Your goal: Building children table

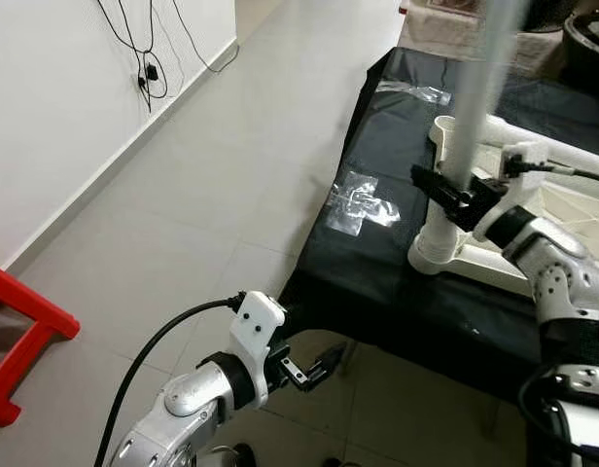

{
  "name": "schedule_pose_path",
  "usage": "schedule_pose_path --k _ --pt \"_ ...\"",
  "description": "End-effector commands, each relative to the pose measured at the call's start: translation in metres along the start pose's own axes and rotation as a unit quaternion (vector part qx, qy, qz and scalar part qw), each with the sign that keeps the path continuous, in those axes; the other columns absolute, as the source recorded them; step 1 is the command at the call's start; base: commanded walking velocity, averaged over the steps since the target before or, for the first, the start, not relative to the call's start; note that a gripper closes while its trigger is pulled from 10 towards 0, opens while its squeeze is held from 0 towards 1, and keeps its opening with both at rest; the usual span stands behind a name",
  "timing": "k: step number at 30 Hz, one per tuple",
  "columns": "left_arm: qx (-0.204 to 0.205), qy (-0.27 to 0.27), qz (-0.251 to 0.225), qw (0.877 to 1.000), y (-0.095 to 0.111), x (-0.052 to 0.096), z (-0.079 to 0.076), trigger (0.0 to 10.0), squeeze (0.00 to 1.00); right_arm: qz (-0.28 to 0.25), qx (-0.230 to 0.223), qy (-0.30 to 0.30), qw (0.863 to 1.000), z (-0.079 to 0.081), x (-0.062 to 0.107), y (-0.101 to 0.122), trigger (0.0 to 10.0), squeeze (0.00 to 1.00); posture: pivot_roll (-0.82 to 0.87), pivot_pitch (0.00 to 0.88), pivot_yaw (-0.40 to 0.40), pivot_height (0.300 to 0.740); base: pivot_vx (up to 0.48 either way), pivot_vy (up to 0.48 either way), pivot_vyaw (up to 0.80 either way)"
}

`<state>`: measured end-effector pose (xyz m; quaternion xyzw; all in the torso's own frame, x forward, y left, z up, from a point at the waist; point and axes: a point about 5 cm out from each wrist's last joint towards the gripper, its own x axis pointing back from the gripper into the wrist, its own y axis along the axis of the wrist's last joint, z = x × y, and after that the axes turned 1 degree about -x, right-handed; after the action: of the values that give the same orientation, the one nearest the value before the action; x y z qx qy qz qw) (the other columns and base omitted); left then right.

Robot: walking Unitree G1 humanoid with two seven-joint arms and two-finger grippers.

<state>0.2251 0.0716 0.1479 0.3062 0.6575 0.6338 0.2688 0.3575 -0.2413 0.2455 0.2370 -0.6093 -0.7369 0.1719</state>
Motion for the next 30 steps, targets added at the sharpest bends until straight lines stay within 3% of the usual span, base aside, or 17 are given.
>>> schedule_pose_path --k 1,2,3,5,6,9,12,18,24,26,27,28,30 --pt "-0.003 -0.003 0.008 1.000 -0.001 0.003 -0.003 10.0 0.00 0.012 -0.020 0.040 0.999 0.002 -0.003 -0.002 10.0 0.00 0.11 0.211 -0.063 0.740 0.000 0.000 0.00" --pt "-0.003 -0.003 0.008 1.000 -0.001 0.003 -0.003 10.0 0.00 0.012 -0.020 0.040 0.999 0.002 -0.003 -0.002 10.0 0.00 0.11 0.211 -0.063 0.740 0.000 0.000 0.00" --pt "-0.003 -0.002 0.008 1.000 -0.001 0.003 -0.003 10.0 0.00 0.017 -0.006 0.042 0.999 -0.001 -0.009 0.001 0.8 0.00 0.11 0.212 -0.063 0.740 0.000 0.000 0.00" --pt "-0.003 -0.002 0.008 1.000 -0.001 0.003 -0.003 10.0 0.00 0.017 -0.006 0.042 0.999 -0.001 -0.009 0.001 0.8 0.00 0.11 0.212 -0.063 0.740 0.000 0.000 0.00" --pt "-0.004 -0.001 0.008 1.000 -0.001 0.004 -0.002 10.0 0.00 0.017 0.004 0.040 0.999 -0.002 -0.011 0.000 0.0 0.00 0.11 0.212 -0.063 0.740 0.000 0.000 0.00" --pt "-0.004 -0.001 0.008 1.000 -0.001 0.004 -0.002 10.0 0.00 0.018 0.023 0.021 0.999 -0.005 -0.012 -0.001 0.0 0.00 0.11 0.215 -0.059 0.740 0.000 0.000 0.00" --pt "-0.005 -0.003 0.007 1.000 -0.001 0.002 -0.002 10.0 0.00 -0.032 0.022 -0.040 0.998 -0.013 -0.011 0.008 0.0 0.00 0.11 0.213 -0.058 0.740 0.000 0.000 0.00" --pt "-0.008 -0.003 0.007 1.000 -0.002 0.001 -0.001 10.0 0.00 -0.081 0.014 -0.052 0.995 -0.008 -0.013 0.020 0.0 0.00 0.10 0.203 -0.055 0.740 0.000 0.000 0.00" --pt "0.005 0.027 -0.001 1.000 0.003 -0.005 0.009 10.0 0.00 -0.141 -0.029 -0.086 0.986 -0.002 -0.022 0.030 0.0 0.00 0.11 0.184 -0.056 0.740 0.000 0.000 0.00" --pt "-0.006 0.073 -0.018 0.997 0.015 -0.012 0.028 10.0 0.00 -0.184 -0.069 -0.089 0.976 0.017 -0.030 0.032 0.0 0.00 0.11 0.165 -0.057 0.740 0.000 0.000 0.00" --pt "-0.013 0.092 -0.026 0.995 0.022 -0.015 0.037 10.0 1.00 -0.197 -0.086 -0.082 0.973 0.030 -0.033 0.029 0.0 0.00 0.11 0.163 -0.056 0.740 0.000 0.000 0.00" --pt "-0.013 0.092 -0.026 0.995 0.022 -0.015 0.037 10.0 1.00 -0.197 -0.086 -0.082 0.973 0.030 -0.033 0.029 0.0 0.00 0.11 0.163 -0.056 0.740 0.000 0.000 0.00" --pt "-0.013 0.101 -0.038 0.994 0.033 -0.022 0.048 10.0 1.00 -0.201 -0.126 -0.020 0.971 0.063 -0.037 0.016 0.0 0.00 0.11 0.151 -0.053 0.740 0.000 0.000 0.00"
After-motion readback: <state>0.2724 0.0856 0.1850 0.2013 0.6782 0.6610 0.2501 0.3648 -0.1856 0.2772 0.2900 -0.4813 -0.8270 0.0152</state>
